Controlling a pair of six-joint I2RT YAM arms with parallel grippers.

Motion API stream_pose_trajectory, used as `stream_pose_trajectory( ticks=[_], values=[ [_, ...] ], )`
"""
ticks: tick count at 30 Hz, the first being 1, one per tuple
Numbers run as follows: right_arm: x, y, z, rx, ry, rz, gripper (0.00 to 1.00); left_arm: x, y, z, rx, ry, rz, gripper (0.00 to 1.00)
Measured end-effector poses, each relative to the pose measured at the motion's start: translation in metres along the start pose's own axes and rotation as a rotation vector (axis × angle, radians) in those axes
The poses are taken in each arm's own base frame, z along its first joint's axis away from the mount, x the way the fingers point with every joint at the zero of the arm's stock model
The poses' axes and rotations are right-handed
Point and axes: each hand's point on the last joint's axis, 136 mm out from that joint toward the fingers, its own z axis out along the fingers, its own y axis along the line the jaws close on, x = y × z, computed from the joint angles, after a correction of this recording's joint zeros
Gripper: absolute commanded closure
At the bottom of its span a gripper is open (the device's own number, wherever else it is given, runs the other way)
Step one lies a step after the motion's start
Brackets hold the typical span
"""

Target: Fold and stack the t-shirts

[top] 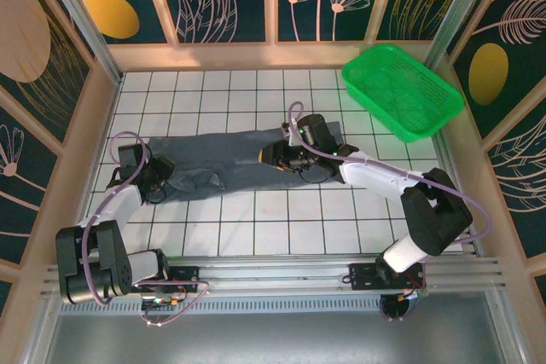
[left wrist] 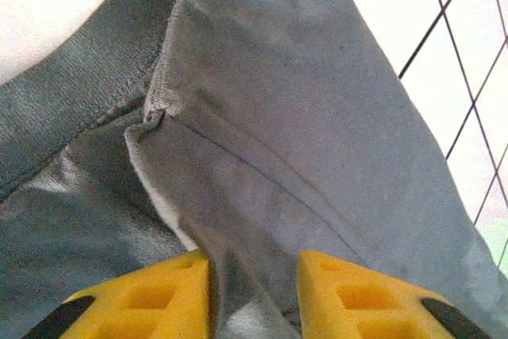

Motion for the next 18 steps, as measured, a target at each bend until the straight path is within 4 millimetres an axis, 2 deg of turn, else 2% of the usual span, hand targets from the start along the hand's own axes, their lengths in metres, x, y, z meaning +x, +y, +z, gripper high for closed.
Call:
stream_pose_trajectory(
  ticks=[5, 11, 18],
  values=[
    [0.0, 0.0, 0.0, 0.0, 0.0, 0.0, 0.57, -0.001, -0.001, -0.001, 0.002, -0.003, 0.004, 0.99],
    [0.0, 0.0, 0.0, 0.0, 0.0, 0.0, 0.58, -0.001, 0.003, -0.002, -0.027, -0.005, 0.004, 1.0],
    [0.0, 0.0, 0.0, 0.0, 0.0, 0.0, 0.58, -0.025, 0.007, -0.01, -0.168, -0.048, 0.024, 1.0]
  ],
)
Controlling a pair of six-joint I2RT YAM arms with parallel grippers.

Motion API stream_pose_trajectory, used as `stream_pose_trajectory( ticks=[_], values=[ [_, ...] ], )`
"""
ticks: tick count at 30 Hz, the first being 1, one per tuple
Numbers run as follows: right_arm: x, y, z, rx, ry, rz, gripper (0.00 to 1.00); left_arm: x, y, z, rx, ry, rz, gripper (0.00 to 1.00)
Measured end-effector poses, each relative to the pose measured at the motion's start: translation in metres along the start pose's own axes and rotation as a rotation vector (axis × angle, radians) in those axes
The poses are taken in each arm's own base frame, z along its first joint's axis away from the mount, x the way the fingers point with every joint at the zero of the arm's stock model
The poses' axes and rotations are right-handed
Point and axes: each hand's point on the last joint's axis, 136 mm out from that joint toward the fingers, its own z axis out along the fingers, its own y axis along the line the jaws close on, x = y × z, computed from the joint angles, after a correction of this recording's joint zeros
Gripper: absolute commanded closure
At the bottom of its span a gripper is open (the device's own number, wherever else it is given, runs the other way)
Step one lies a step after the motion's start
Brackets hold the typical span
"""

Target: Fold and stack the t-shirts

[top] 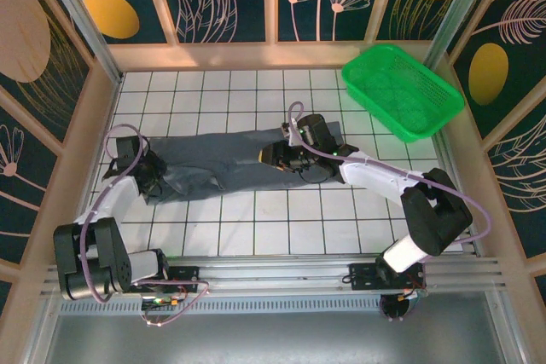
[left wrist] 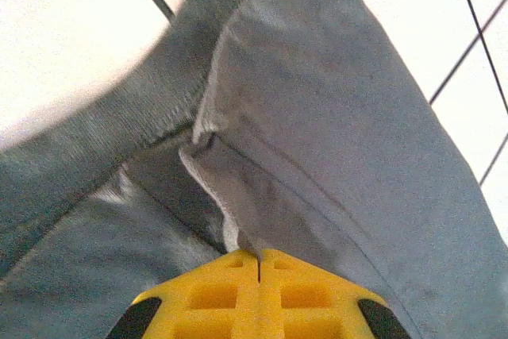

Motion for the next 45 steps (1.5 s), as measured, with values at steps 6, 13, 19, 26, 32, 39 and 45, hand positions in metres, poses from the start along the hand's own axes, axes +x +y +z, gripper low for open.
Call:
stream_pose_trajectory(
  ticks=[6, 13, 19, 26, 32, 39, 45],
  values=[
    [0.0, 0.0, 0.0, 0.0, 0.0, 0.0, 0.58, -0.021, 0.003, 0.004, -0.136, 0.0, 0.089, 1.0],
    [0.0, 0.0, 0.0, 0.0, 0.0, 0.0, 0.57, -0.026, 0.015, 0.024, -0.274, 0.082, 0.21, 1.0],
    [0.0, 0.0, 0.0, 0.0, 0.0, 0.0, 0.58, -0.034, 0.015, 0.035, -0.315, 0.102, 0.292, 0.74],
    [0.001, -0.004, 0.0, 0.016, 0.002, 0.008, 0.58, -0.04, 0.012, 0.024, -0.297, 0.046, 0.288, 0.52],
    [0.0, -0.012, 0.002, 0.038, 0.005, 0.005, 0.58, -0.006, 0.029, -0.005, -0.216, 0.037, 0.201, 0.66],
    [-0.003, -0.023, 0.015, 0.056, 0.026, 0.021, 0.58, 0.037, 0.046, 0.011, -0.179, 0.164, 0.145, 0.71],
    [-0.006, -0.02, 0.016, 0.049, 0.025, 0.016, 0.58, 0.043, 0.054, 0.018, -0.209, 0.198, 0.123, 0.64]
  ],
)
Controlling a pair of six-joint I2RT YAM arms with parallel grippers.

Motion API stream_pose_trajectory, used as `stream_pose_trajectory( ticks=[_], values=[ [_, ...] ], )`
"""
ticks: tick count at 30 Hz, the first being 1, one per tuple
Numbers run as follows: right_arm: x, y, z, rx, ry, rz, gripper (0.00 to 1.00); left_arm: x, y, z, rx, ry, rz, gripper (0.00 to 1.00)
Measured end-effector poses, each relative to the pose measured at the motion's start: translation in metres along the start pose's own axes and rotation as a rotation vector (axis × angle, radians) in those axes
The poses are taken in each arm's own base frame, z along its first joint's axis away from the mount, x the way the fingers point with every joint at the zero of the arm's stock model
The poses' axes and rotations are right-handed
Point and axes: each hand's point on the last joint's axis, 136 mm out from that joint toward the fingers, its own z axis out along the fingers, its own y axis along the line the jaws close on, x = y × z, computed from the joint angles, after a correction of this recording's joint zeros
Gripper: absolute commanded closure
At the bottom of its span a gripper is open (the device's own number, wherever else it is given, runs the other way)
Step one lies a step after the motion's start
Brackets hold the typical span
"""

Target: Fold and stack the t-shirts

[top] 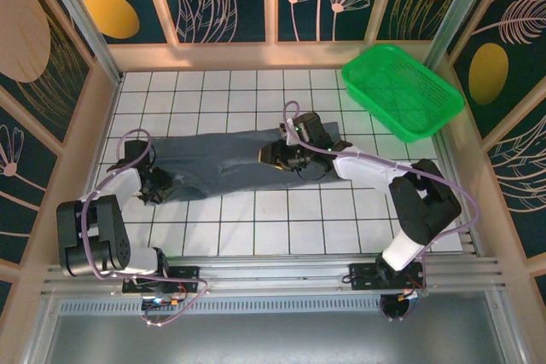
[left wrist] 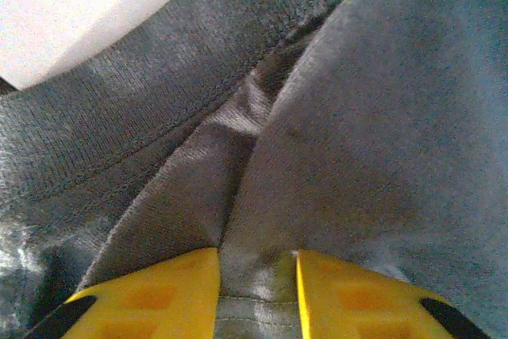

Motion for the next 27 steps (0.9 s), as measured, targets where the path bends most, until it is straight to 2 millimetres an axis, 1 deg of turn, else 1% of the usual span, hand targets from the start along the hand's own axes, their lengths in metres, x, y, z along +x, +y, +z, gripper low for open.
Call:
stream_pose_trajectory(
  ticks=[5, 9, 10, 12, 15, 17, 21, 24, 27],
  values=[
    [0.0, 0.0, 0.0, -0.001, -0.001, 0.0, 0.58, -0.001, -0.003, -0.009, 0.031, -0.023, -0.014, 0.65],
    [0.0, 0.0, 0.0, -0.001, -0.001, 0.0, 0.58, 0.011, 0.001, -0.003, 0.033, 0.011, -0.029, 0.67],
    [0.0, 0.0, 0.0, -0.001, -0.001, 0.0, 0.58, 0.014, 0.003, -0.002, 0.029, 0.02, -0.035, 0.69],
    [0.0, 0.0, 0.0, -0.001, -0.001, 0.0, 0.58, 0.014, 0.003, -0.001, 0.031, 0.02, -0.043, 0.76],
    [0.0, 0.0, 0.0, -0.001, 0.0, 0.0, 0.58, 0.013, 0.002, -0.001, 0.037, 0.019, -0.049, 0.94],
    [0.0, 0.0, 0.0, -0.001, 0.0, 0.0, 0.58, 0.013, 0.001, -0.001, 0.037, 0.019, -0.05, 0.99],
    [0.0, 0.0, 0.0, -0.001, -0.001, 0.0, 0.58, 0.008, 0.003, -0.009, 0.019, -0.003, -0.042, 1.0],
    [0.0, 0.0, 0.0, 0.0, -0.001, 0.0, 0.58, -0.003, 0.002, -0.023, 0.008, -0.053, -0.036, 0.98],
    [0.0, 0.0, 0.0, 0.0, 0.0, 0.001, 0.58, -0.014, 0.001, -0.032, -0.007, -0.098, -0.024, 0.98]
  ],
)
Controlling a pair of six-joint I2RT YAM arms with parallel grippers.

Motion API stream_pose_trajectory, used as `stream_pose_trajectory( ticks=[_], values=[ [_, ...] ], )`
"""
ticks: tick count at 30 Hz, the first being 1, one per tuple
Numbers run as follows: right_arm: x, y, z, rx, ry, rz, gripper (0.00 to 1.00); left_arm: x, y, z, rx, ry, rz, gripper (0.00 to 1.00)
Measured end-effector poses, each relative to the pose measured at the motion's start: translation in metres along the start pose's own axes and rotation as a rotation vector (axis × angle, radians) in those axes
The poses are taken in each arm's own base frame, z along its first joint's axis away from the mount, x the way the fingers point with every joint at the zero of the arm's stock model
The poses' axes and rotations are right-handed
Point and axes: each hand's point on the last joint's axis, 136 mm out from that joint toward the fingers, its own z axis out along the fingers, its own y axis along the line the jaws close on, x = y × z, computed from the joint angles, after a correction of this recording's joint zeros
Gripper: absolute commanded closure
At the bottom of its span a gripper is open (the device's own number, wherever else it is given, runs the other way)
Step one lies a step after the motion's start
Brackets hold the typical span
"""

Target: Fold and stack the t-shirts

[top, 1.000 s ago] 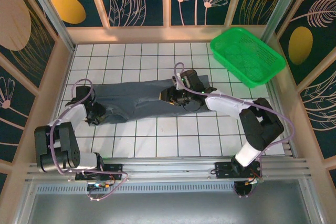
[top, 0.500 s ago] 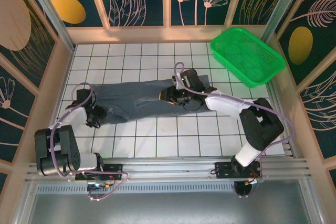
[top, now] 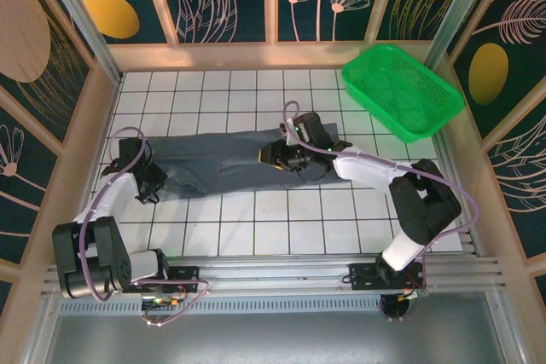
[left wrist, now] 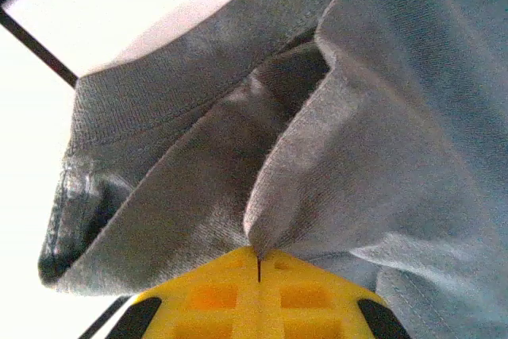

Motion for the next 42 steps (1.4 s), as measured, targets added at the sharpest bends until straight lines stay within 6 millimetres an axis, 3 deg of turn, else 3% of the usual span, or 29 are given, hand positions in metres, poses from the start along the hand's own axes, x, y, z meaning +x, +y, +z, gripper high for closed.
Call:
stream_pose_trajectory(
  ticks=[6, 11, 23, 28, 39, 42],
  values=[
    [0.002, -0.004, 0.003, 0.01, 0.009, 0.008, 0.58, -0.01, 0.008, 0.001, -0.07, -0.026, 0.035, 0.98],
    [0.002, -0.005, 0.003, 0.012, 0.009, 0.008, 0.58, -0.017, 0.006, 0.003, -0.091, -0.028, 0.064, 0.8],
    [0.001, -0.006, 0.003, 0.015, 0.004, 0.009, 0.58, -0.013, 0.003, 0.009, -0.078, -0.001, 0.077, 0.87],
    [0.001, -0.006, 0.003, 0.015, 0.004, 0.009, 0.58, -0.012, 0.004, 0.01, -0.085, 0.005, 0.086, 0.71],
    [0.001, -0.006, 0.003, 0.016, 0.005, 0.009, 0.58, -0.002, 0.006, 0.02, -0.084, 0.056, 0.091, 0.77],
    [0.002, -0.006, 0.003, 0.017, 0.005, 0.01, 0.58, 0.0, 0.008, 0.022, -0.092, 0.064, 0.092, 0.84]
  ],
)
